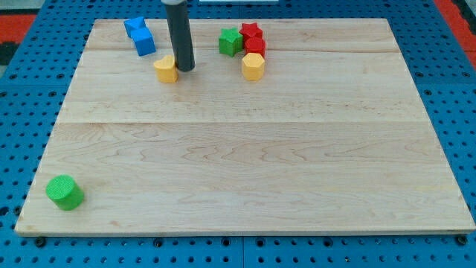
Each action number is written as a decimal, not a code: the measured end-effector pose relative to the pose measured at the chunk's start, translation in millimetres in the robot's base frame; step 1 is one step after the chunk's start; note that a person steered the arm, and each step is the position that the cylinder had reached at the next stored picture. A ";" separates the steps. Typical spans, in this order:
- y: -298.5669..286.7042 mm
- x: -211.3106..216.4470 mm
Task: Push green circle a bit left and slightly up
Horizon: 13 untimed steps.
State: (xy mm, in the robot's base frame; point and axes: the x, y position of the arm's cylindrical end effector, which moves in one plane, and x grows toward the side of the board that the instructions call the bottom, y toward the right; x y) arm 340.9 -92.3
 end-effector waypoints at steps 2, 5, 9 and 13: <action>-68.9 -30.9; -3.8 92.4; -127.9 215.8; -176.7 238.3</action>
State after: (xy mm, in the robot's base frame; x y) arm 579.3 -269.0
